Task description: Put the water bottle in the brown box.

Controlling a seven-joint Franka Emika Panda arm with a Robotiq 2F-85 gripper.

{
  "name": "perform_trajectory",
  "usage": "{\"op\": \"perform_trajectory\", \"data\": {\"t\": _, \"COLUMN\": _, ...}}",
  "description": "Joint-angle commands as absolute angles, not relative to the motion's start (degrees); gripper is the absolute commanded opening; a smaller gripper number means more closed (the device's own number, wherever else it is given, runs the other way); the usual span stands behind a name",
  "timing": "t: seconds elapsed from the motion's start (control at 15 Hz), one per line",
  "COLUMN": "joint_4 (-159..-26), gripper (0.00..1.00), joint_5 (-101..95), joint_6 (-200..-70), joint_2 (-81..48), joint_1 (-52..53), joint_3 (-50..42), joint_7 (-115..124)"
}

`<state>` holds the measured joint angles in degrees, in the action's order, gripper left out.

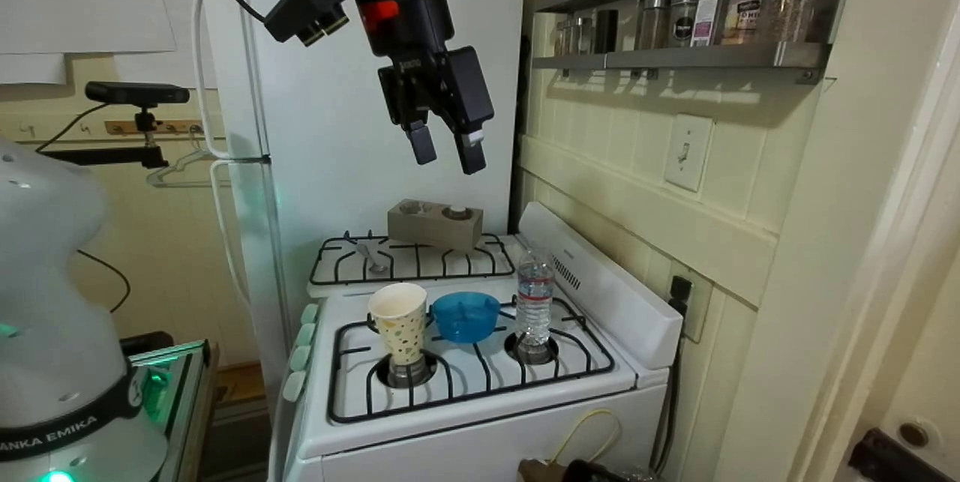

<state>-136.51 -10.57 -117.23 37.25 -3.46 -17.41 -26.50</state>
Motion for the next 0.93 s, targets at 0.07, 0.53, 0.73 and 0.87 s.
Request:
{"op": "perform_trajectory", "data": {"t": 0.07, "joint_4": -140.2, "gripper": 1.00, "joint_5": -5.7, "joint_6": -127.0, "joint_2": 34.9, "joint_1": 0.6, "joint_3": -17.4, "joint_7": -30.3}}
{"op": "perform_trajectory", "data": {"t": 0.53, "joint_4": -138.1, "gripper": 1.00, "joint_5": -0.9, "joint_6": -135.8, "joint_2": 23.6, "joint_1": 11.2, "joint_3": -12.4, "joint_7": -41.4}}
{"op": "perform_trajectory", "data": {"t": 0.73, "joint_4": -134.4, "gripper": 1.00, "joint_5": -0.3, "joint_6": -134.3, "joint_2": 17.0, "joint_1": 11.1, "joint_3": -9.7, "joint_7": -40.1}}
{"op": "perform_trajectory", "data": {"t": 0.87, "joint_4": -130.3, "gripper": 1.00, "joint_5": 0.7, "joint_6": -133.2, "joint_2": 11.1, "joint_1": 10.3, "joint_3": -7.4, "joint_7": -36.8}}
